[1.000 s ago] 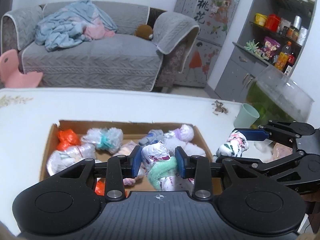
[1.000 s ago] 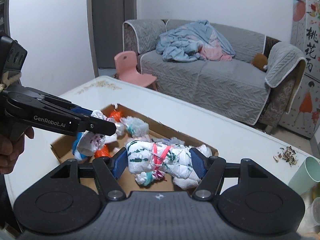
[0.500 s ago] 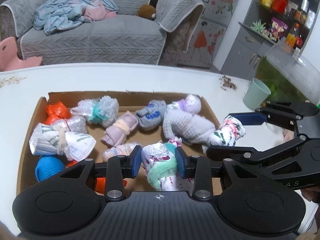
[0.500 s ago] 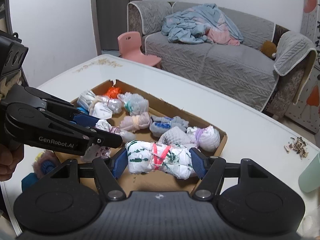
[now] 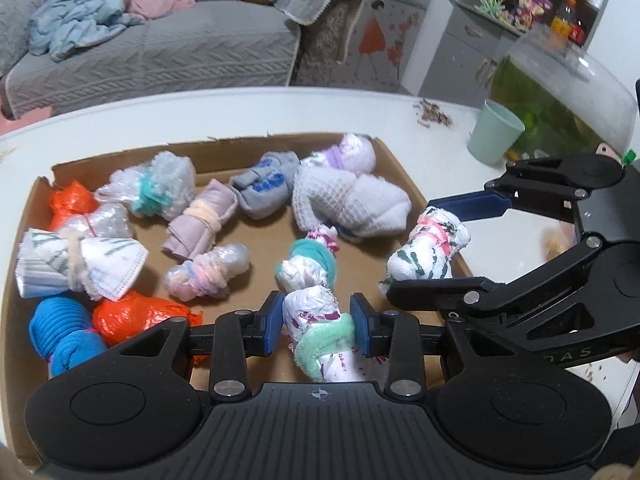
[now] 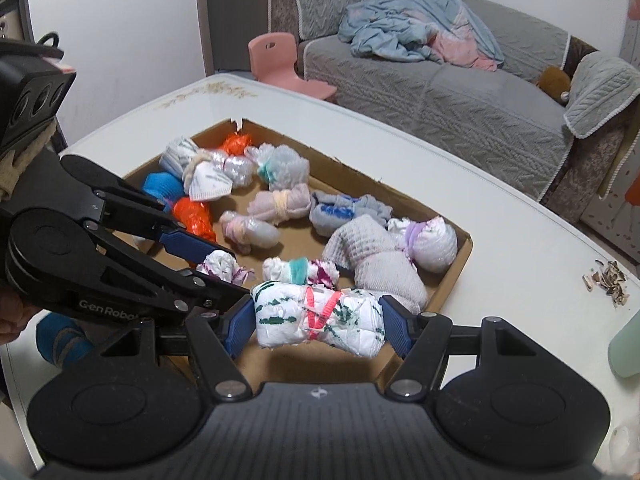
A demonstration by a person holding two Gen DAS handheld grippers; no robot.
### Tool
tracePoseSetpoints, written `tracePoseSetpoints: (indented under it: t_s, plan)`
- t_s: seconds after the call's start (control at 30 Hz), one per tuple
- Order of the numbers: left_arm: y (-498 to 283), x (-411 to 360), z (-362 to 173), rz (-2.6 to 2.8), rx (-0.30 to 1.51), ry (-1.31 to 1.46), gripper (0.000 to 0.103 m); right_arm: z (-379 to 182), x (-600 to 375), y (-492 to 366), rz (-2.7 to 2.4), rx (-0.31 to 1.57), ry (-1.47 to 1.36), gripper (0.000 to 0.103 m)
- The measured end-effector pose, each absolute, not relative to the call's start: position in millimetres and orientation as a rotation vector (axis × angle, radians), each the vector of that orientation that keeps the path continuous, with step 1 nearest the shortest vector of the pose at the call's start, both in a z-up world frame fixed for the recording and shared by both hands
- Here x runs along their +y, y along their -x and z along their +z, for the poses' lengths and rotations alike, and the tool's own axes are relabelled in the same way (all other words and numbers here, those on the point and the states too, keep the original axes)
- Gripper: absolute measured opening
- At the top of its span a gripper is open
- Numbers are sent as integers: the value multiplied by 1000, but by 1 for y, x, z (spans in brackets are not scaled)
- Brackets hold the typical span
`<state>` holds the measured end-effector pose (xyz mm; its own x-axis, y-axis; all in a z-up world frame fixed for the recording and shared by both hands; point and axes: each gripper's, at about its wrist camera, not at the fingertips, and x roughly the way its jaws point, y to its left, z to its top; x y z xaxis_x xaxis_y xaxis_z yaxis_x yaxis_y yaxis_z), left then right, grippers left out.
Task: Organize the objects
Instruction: 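Carry both bundles into the tray and lower them beside the others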
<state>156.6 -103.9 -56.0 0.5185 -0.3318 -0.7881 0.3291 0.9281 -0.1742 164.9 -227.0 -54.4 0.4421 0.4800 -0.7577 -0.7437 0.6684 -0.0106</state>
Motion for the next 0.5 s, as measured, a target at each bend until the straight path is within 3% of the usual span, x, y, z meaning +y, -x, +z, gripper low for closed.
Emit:
tracePoseSetpoints:
  t_s: [0.5]
  plan:
    - [-191,-114,-80,-360,966,-137,44,-81,-221,-190,760,848,395,62]
